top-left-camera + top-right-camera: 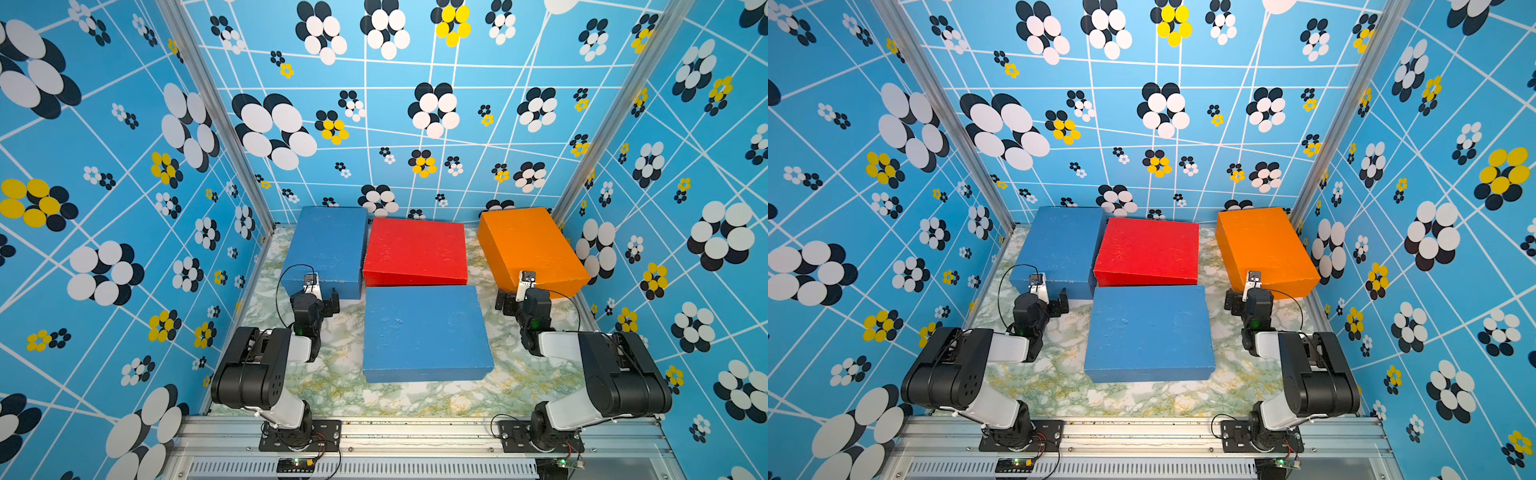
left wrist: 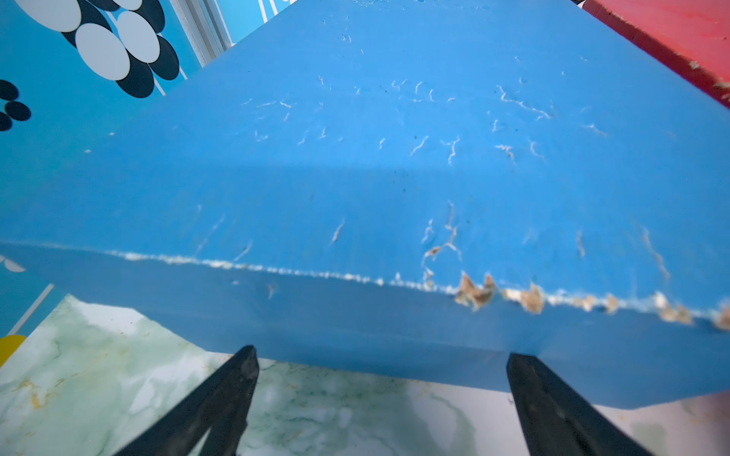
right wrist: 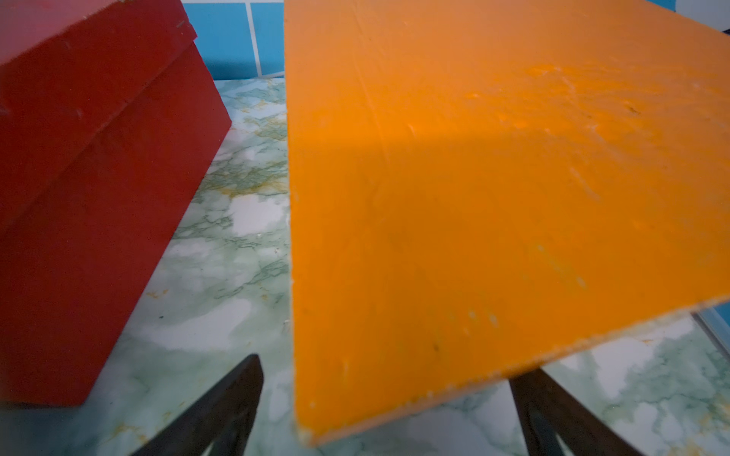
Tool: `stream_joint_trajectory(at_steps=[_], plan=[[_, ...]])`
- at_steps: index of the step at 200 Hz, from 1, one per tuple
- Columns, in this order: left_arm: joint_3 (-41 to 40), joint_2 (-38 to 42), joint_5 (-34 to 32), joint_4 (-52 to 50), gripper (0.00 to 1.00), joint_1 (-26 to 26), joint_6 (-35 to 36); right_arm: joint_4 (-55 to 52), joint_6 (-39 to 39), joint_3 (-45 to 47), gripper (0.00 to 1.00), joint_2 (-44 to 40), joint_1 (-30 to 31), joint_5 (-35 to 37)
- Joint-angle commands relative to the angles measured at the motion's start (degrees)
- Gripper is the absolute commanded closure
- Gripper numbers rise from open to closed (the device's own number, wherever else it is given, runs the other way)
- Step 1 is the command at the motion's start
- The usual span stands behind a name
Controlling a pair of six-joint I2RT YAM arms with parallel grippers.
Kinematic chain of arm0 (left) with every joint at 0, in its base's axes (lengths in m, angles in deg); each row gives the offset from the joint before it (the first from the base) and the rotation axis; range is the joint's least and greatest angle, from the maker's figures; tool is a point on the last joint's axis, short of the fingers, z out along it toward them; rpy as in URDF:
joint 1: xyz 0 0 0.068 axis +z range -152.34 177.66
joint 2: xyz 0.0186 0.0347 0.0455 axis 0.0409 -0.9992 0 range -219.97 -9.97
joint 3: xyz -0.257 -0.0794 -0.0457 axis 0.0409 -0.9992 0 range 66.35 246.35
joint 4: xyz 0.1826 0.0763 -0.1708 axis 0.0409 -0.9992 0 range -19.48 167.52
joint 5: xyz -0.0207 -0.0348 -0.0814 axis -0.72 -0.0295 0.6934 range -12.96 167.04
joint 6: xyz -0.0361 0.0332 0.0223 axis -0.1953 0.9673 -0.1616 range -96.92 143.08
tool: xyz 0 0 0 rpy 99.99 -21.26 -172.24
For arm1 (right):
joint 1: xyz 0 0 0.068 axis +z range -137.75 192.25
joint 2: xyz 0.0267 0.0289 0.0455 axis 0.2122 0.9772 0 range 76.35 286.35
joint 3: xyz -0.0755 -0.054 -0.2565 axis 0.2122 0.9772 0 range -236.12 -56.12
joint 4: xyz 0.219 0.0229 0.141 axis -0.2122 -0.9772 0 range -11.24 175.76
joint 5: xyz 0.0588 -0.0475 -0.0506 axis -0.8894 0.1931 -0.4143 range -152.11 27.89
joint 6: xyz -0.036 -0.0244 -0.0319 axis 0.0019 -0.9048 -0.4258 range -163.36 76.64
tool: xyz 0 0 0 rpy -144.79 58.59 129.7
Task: Stack the shoeboxes
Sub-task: Pick up the shoebox from the center of the board.
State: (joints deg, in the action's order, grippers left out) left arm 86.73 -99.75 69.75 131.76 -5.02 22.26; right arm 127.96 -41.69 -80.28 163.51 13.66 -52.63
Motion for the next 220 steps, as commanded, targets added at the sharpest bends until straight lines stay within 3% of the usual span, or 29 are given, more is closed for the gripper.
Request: stream_joint_trajectory(at_steps=[1,52,66,106,163,176,187,193,205,220], plan=[[0.53,0.66,-0.45,1.15,0.00,0.15,0.12,-0.31,-0.20,-0.94,0.01,-0.93,-0.27,-0.85],[0.62,0.66,0.27,0.98,0.00,0.17,0.51,-0.27,-0.21,-0.94,0.01,-0.93,-0.27,-0.78],[2.49,1.41,14.06,-3.82,0.00,3.65,0.63,-0.25,-0.21,-0.92,0.01,-0.91,-0.29,-0.86],[1.14,0.71,15.02,-0.04,0.00,4.12,0.32,-0.29,-0.16,-0.90,0.01,-0.92,-0.27,-0.89],[1.42,0.83,6.90,-0.92,0.00,1.35,1.11,-0.36,-0.17,-0.91,0.01,-0.93,-0.27,-0.88],[0.01,1.17,-0.03,2.09,0.00,-1.47,2.30,-0.13,0.00,-1.22,0.01,-1.27,-0.27,-0.47],[-2.39,3.03,-5.61,5.03,0.01,-4.00,3.06,-12.27,0.04,-7.59,0.01,-3.93,-0.27,-0.66],[-2.54,4.25,-9.14,5.41,0.01,-5.27,3.93,-24.84,0.77,-13.77,0.01,-4.36,-0.27,-0.31],[-0.17,8.15,-17.95,-0.51,0.01,-10.22,7.78,-44.59,1.70,-26.27,0.01,-2.41,-0.27,-0.44],[1.10,14.27,-21.55,-7.10,0.00,-14.20,10.31,-51.36,1.71,-31.77,0.01,-2.46,-0.06,-5.81]])
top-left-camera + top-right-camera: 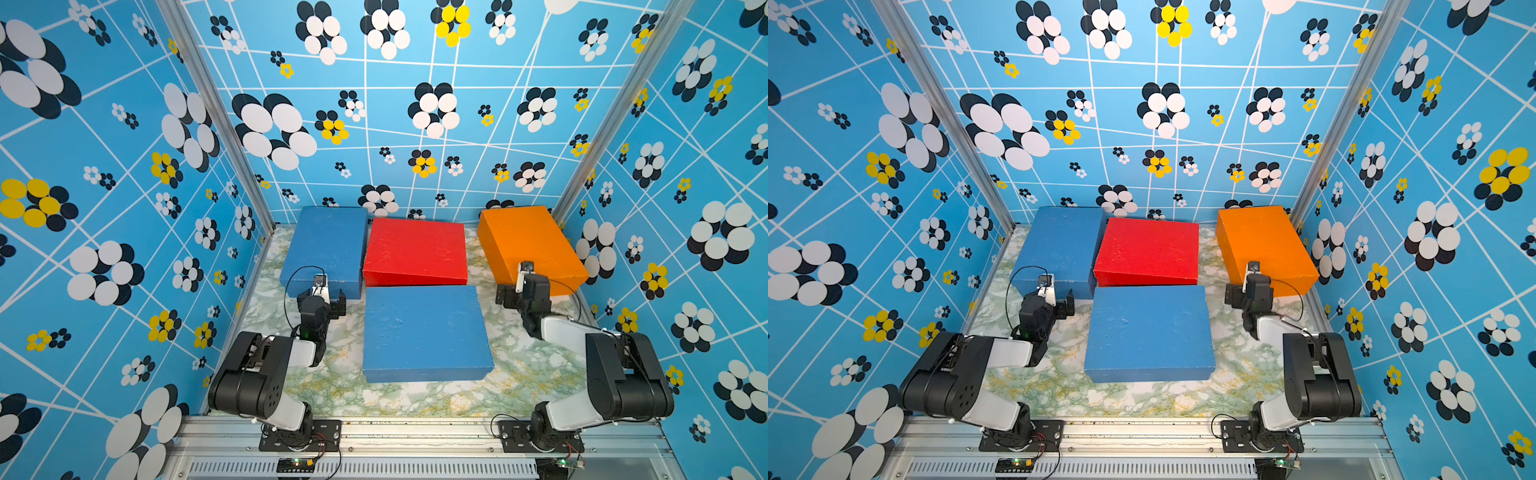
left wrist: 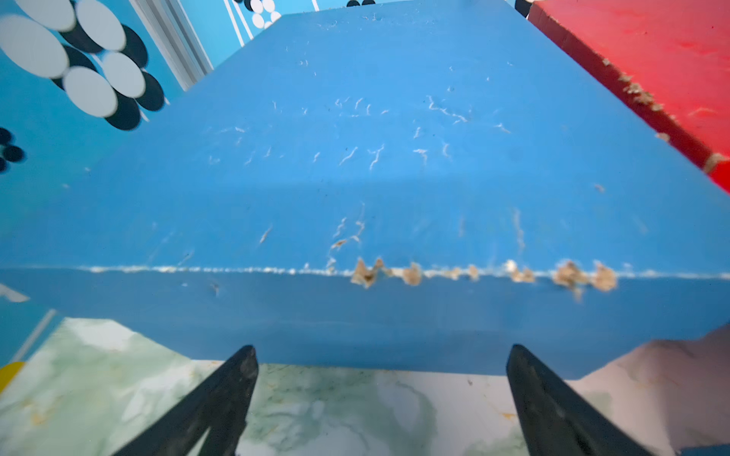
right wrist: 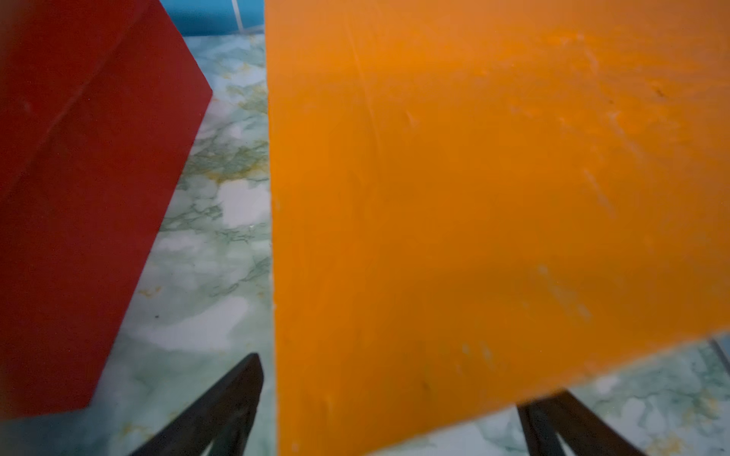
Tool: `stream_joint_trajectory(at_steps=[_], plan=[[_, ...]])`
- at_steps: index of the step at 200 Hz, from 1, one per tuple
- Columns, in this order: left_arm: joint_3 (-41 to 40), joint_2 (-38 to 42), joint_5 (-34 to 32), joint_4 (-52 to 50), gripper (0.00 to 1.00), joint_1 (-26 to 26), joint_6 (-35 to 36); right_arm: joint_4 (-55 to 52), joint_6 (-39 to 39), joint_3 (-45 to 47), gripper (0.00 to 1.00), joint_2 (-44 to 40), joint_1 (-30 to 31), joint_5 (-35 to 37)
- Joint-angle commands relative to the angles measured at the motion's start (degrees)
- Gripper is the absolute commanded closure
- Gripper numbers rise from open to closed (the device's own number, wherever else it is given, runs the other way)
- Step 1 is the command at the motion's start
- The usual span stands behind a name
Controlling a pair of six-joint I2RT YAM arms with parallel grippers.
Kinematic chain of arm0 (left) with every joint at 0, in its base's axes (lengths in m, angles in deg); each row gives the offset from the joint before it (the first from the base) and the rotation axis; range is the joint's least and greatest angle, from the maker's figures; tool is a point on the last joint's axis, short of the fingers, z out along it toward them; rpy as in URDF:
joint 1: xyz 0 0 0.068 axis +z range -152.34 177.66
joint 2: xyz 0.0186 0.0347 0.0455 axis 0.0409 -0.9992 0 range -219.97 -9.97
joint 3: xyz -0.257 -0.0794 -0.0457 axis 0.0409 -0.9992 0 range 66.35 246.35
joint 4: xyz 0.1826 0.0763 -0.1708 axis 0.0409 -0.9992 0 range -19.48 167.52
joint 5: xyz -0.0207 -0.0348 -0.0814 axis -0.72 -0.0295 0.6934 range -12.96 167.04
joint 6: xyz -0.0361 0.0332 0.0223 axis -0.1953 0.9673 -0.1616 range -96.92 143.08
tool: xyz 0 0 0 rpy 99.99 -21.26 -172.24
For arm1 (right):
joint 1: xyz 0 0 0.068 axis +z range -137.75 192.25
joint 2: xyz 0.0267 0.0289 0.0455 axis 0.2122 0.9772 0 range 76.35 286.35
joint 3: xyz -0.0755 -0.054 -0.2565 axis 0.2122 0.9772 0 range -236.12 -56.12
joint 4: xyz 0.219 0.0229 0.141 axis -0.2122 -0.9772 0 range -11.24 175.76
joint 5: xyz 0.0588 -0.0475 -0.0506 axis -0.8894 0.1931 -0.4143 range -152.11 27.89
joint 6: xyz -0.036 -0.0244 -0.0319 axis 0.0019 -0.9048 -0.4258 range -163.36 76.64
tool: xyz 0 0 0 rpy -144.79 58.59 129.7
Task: Stack the shoeboxes
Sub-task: Pick up the shoebox from the center of the board.
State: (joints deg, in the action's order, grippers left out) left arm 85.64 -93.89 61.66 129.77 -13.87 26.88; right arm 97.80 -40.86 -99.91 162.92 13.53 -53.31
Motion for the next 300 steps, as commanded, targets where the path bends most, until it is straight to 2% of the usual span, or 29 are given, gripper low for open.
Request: stream_joint_trajectory(at_steps=[1,23,52,72,86,95,103,106,115,119,128,132,142,159,186,215,263,300], plan=[[2.22,8.68,-13.90,-5.39,0.00,-5.57,5.70,-21.14,0.95,-12.17,0.01,-2.03,0.14,-5.34],[2.27,19.30,-19.85,-13.14,0.00,-8.52,3.55,-21.83,1.14,-12.65,0.01,-6.82,2.94,-3.71],[6.79,33.17,-17.91,-31.32,0.00,-8.94,-2.21,-26.74,2.37,-13.70,0.01,-14.55,4.87,-1.32],[13.68,36.33,-15.97,-43.77,0.01,-8.87,-5.52,-32.59,6.73,-14.49,0.01,-20.04,7.25,0.36],[19.34,35.83,-13.00,-52.36,0.00,-8.87,-8.41,-38.29,7.52,-15.45,0.01,-24.30,9.25,5.71],[22.19,35.35,-10.46,-56.20,0.01,-8.94,-10.66,-37.04,8.12,-12.86,0.01,-28.97,10.25,7.74],[23.85,34.87,-7.72,-58.51,0.00,-8.95,-12.46,-34.19,12.75,-9.01,0.01,-33.59,10.24,10.89],[24.31,34.61,-6.76,-59.07,0.00,-9.01,-13.14,-34.49,17.25,-7.97,0.01,-35.18,10.24,13.70],[25.35,33.83,-4.86,-60.51,0.00,-9.08,-15.22,-45.55,32.46,-7.74,0.01,-38.85,10.19,22.24],[25.83,33.32,-4.24,-61.42,0.01,-9.18,-16.23,-47.24,34.60,-7.31,0.01,-39.93,10.00,23.52],[26.76,32.43,-2.70,-63.34,0.00,-9.13,-18.42,-44.40,24.70,-6.72,0.05,-41.31,9.41,11.94],[27.12,32.06,-1.81,-64.22,0.00,-9.21,-18.94,-45.42,23.50,-7.71,0.05,-40.65,9.55,9.61],[27.96,31.24,0.26,-66.57,0.00,-9.39,-20.11,-53.36,24.74,-11.89,0.05,-37.84,10.04,8.88],[27.86,30.16,2.46,-68.77,0.00,-10.00,-23.63,-58.59,22.96,-13.48,0.01,-36.09,13.53,10.64],[25.45,28.52,5.51,-69.54,0.00,-11.98,-27.48,-58.71,23.15,-9.99,0.01,-37.47,14.75,5.64],[20.14,27.77,6.67,-66.10,0.00,-13.89,-30.68,-56.20,22.71,-7.39,0.01,-35.67,16.55,-4.15],[14.23,25.64,12.31,-60.25,0.01,-13.87,-36.50,-56.79,21.69,-7.79,0.01,-32.35,21.19,-4.08],[13.90,23.59,14.94,-59.02,0.00,-14.39,-37.65,-55.89,20.61,-7.17,0.01,-30.66,22.27,-5.00]])
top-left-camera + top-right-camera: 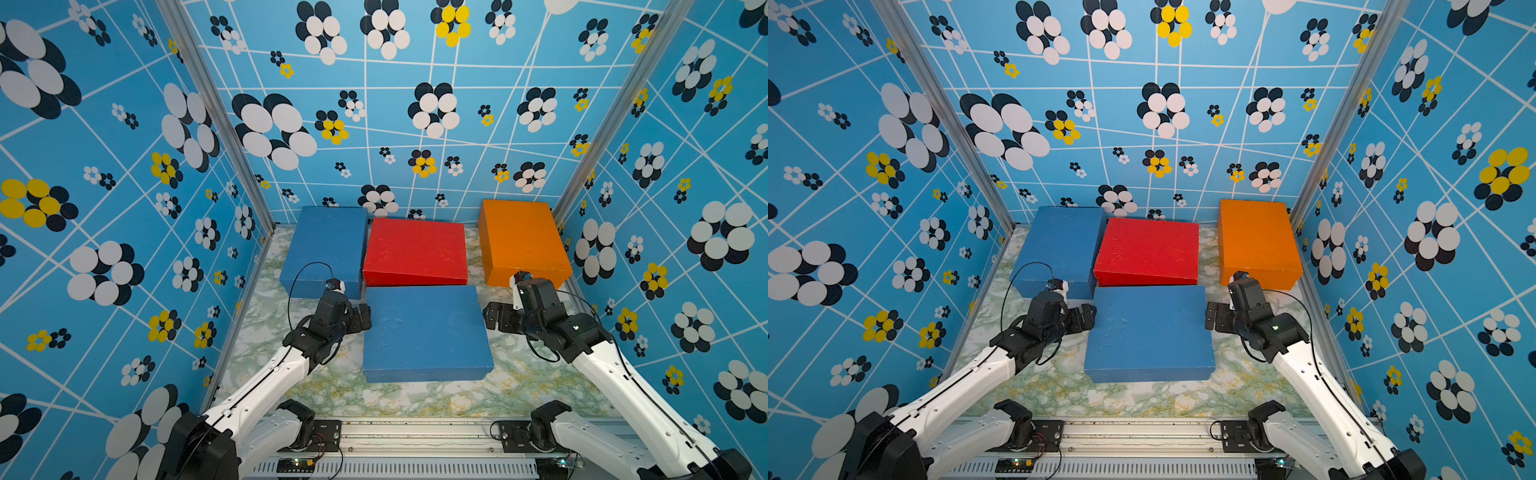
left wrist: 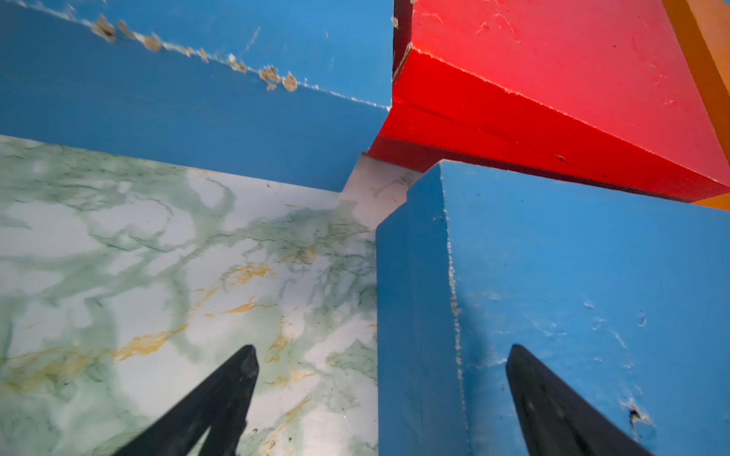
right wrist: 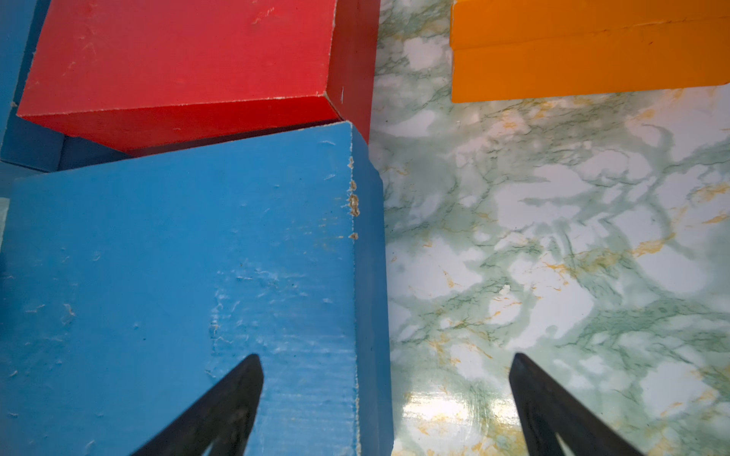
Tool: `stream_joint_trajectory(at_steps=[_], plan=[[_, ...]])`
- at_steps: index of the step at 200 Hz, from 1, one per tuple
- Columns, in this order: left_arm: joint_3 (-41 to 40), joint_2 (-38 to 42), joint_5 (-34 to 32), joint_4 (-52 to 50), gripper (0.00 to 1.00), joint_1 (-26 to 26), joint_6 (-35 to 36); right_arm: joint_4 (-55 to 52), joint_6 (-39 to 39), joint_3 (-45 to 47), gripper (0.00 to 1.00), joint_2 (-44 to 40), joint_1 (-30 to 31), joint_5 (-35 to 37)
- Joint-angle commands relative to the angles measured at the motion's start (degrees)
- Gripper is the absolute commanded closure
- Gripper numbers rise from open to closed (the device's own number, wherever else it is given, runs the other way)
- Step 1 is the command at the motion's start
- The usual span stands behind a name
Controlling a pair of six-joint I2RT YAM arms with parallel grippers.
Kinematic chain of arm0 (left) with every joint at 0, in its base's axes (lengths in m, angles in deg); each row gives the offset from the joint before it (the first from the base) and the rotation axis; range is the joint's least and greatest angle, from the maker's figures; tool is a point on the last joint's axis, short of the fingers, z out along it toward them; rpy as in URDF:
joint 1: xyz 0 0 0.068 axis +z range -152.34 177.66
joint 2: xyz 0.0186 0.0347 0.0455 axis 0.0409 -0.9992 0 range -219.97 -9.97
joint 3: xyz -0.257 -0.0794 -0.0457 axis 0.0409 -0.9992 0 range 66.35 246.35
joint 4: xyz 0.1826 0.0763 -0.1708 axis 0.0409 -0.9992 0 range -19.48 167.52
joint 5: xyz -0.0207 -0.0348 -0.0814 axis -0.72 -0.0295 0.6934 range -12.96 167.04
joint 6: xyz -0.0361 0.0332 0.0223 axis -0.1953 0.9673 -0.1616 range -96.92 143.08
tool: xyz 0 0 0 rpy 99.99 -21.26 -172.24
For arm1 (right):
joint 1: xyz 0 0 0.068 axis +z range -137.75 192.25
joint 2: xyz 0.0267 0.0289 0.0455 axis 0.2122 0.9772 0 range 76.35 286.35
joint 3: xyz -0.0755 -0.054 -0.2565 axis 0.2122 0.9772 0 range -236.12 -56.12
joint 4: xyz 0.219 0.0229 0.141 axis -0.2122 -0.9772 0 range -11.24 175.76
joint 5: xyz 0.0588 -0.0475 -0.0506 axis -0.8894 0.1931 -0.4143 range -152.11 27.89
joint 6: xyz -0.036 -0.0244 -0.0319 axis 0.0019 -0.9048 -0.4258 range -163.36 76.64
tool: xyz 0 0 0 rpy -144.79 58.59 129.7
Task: Stack the shoeboxes
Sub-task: Pick up the shoebox from the center of the board.
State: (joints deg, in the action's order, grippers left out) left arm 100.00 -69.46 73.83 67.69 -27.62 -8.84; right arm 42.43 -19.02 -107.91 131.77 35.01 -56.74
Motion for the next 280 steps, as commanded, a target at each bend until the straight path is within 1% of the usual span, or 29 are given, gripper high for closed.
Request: stream_joint_trajectory(at_steps=[1,17,47,77,138,168,196,233,254,280], plan=[[-0.44,-0.92,2.85,3.06,0.00,-0.65,-1.88,-0.39,-1.27,0.87,0.01,0.40,0.79,-1.66],[-0.14,-1.41,2.76,2.97,0.01,-0.98,-1.60,2.38,-1.50,2.57,0.01,-0.49,0.95,-3.17],[0.59,-3.43,3.20,3.00,0.01,-1.64,-1.73,3.32,-0.60,4.60,0.01,0.57,0.94,-1.17],[1.07,-4.51,2.49,2.81,0.00,-3.14,-1.65,5.95,-1.30,6.77,0.01,3.38,1.10,-6.90],[-0.54,-5.60,4.54,4.11,0.01,-4.28,-4.47,6.36,-2.49,5.92,0.01,6.16,1.53,-10.86],[-1.96,-6.62,4.56,6.74,0.00,-6.77,-7.35,7.55,-1.84,6.54,0.01,8.66,2.68,-10.99],[-1.71,-9.24,4.44,8.38,0.00,-9.42,-8.16,7.90,-1.18,6.01,0.01,9.74,4.54,-9.95],[-3.39,-11.53,6.40,12.02,0.00,-9.79,-10.40,8.04,-0.96,6.45,0.01,10.34,4.74,-10.52],[-4.01,-11.06,6.73,12.70,0.00,-10.29,-11.14,8.44,-0.59,6.92,0.04,10.36,4.90,-11.38],[-3.72,-8.80,6.56,12.21,0.03,-11.17,-11.41,8.62,-0.21,6.58,0.05,9.68,5.85,-11.61]])
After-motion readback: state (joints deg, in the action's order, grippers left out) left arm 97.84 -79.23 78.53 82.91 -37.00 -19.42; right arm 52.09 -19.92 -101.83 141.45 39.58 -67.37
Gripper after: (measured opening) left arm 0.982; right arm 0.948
